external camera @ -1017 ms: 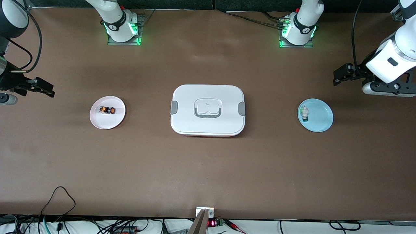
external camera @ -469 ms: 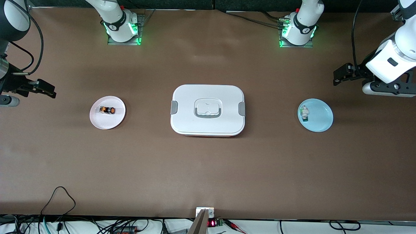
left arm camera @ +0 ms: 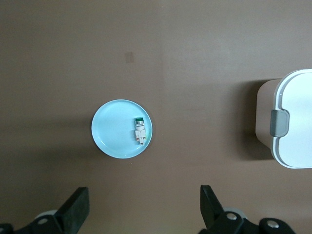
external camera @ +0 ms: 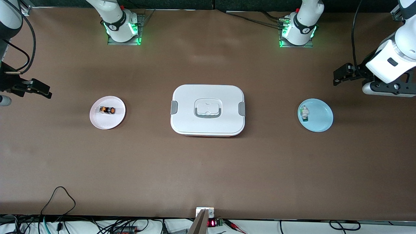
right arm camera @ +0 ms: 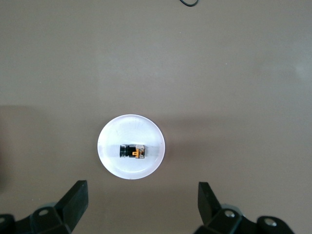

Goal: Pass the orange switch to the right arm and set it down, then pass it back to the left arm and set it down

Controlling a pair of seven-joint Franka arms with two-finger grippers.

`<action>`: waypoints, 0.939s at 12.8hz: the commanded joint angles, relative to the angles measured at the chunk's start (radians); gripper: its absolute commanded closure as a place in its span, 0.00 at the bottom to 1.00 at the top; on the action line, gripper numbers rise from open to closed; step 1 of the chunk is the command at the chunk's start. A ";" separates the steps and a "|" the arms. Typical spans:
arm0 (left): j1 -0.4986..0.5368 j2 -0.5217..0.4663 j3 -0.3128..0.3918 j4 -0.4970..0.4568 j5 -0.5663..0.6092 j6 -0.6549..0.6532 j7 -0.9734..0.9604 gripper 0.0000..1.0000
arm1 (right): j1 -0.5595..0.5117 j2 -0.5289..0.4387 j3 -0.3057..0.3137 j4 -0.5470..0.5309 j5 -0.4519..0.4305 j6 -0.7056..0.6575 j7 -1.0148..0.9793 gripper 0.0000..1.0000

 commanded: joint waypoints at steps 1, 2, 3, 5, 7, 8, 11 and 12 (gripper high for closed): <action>0.004 0.009 -0.003 0.029 -0.002 -0.022 0.004 0.00 | -0.032 0.009 0.022 0.025 0.016 -0.019 0.001 0.00; 0.004 0.009 -0.003 0.029 -0.004 -0.022 0.004 0.00 | -0.030 0.009 0.022 0.027 0.016 -0.019 0.004 0.00; 0.004 0.009 -0.003 0.029 -0.004 -0.022 0.002 0.00 | -0.022 0.009 0.021 0.030 0.013 -0.020 0.006 0.00; 0.004 0.009 -0.003 0.029 -0.002 -0.022 0.004 0.00 | -0.024 0.006 0.019 0.039 0.005 -0.033 0.000 0.00; 0.004 0.009 -0.003 0.029 -0.004 -0.022 0.004 0.00 | -0.024 0.006 0.018 0.046 0.008 -0.059 -0.003 0.00; 0.004 0.009 -0.003 0.027 -0.004 -0.022 0.002 0.00 | -0.022 0.006 0.019 0.048 0.005 -0.068 0.000 0.00; 0.004 0.009 -0.003 0.029 -0.004 -0.022 0.002 0.00 | -0.022 0.006 0.019 0.071 0.016 -0.086 0.000 0.00; 0.004 0.009 -0.003 0.029 -0.004 -0.022 0.004 0.00 | -0.022 0.006 0.019 0.076 0.016 -0.091 0.001 0.00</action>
